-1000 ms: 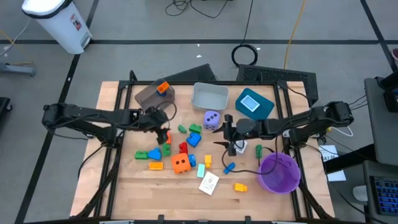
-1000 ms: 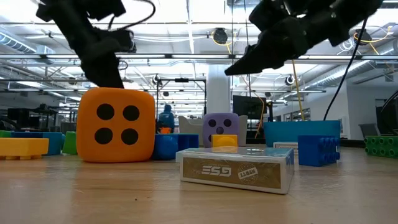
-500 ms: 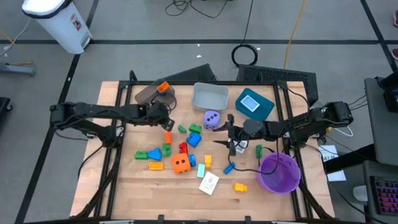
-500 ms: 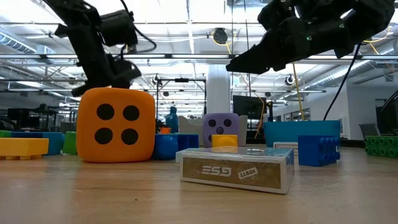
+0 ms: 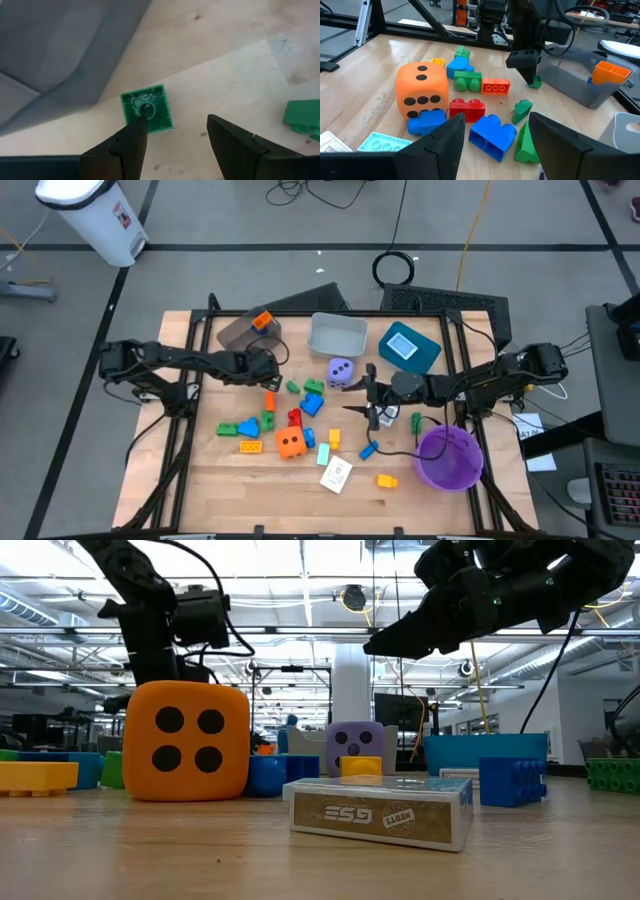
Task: Pick & Place Toys
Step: Put the green gamepiece into the black bin
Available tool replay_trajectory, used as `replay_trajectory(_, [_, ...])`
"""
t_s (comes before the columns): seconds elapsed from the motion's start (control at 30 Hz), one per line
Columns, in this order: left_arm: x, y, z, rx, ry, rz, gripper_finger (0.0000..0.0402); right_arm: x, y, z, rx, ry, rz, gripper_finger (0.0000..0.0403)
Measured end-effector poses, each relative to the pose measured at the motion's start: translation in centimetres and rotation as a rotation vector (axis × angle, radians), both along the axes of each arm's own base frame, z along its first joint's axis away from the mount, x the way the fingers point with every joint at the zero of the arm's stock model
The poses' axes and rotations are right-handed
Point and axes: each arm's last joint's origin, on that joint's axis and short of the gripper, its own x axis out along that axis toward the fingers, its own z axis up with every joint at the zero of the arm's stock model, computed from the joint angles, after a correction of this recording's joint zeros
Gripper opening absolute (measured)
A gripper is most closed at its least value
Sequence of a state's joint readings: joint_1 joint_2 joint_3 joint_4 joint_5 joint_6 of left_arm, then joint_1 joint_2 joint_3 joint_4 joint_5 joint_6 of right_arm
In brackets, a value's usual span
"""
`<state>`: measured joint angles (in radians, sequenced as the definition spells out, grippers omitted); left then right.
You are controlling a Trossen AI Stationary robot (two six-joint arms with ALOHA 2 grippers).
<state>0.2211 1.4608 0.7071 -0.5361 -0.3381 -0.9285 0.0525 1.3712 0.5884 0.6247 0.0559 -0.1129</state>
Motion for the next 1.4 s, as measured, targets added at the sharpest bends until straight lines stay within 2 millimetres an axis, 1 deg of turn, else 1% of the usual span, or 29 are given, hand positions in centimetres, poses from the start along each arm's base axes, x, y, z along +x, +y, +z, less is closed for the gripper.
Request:
replay_trajectory(0.1, [0.3, 0.1, -0.4, -0.003, 0.005, -0.014, 0.0214, 0.0, 0.0, 0.0, -0.001, 0.0, 0.0, 0.0212])
replay_trajectory(0.27, [0.7, 0.1, -0.5, 0.002, -0.012, -0.055, 0.0214, 0.0, 0.0, 0.0, -0.002, 0.0, 0.0, 0.0212])
replay_trajectory(0.57, [2.2, -0.5, -0.1, -0.124, -0.159, -0.277, 0.0214, 0.0, 0.0, 0.0, -0.003, 0.0, 0.0, 0.0212])
replay_trajectory(0.73, [2.5, -0.6, 0.2, -0.118, -0.191, -0.349, 0.0214, 0.0, 0.0, 0.0, -0.003, 0.0, 0.0, 0.0212])
replay_trajectory(0.87, [2.8, -0.6, 0.7, -0.11, -0.187, -0.384, 0.0214, 0.0, 0.0, 0.0, -0.003, 0.0, 0.0, 0.0212])
replay_trajectory(1.0, [3.5, -0.4, 1.9, -0.065, -0.173, -0.423, 0.0214, 0.0, 0.0, 0.0, -0.004, 0.0, 0.0, 0.0212])
replay_trajectory(1.13, [3.8, -0.1, 3.0, -0.021, -0.129, -0.42, 0.0214, 0.0, 0.0, 0.0, -0.003, 0.0, 0.0, 0.0212])
replay_trajectory(1.3, [3.6, -0.1, 3.0, -0.016, -0.09, -0.392, 0.0214, 0.0, 0.0, 0.0, -0.004, 0.0, 0.0, 0.0212])
replay_trajectory(1.4, [3.4, -0.1, 2.7, -0.015, -0.046, -0.374, 0.0214, 0.0, 0.0, 0.0, -0.004, 0.0, 0.0, 0.0212])
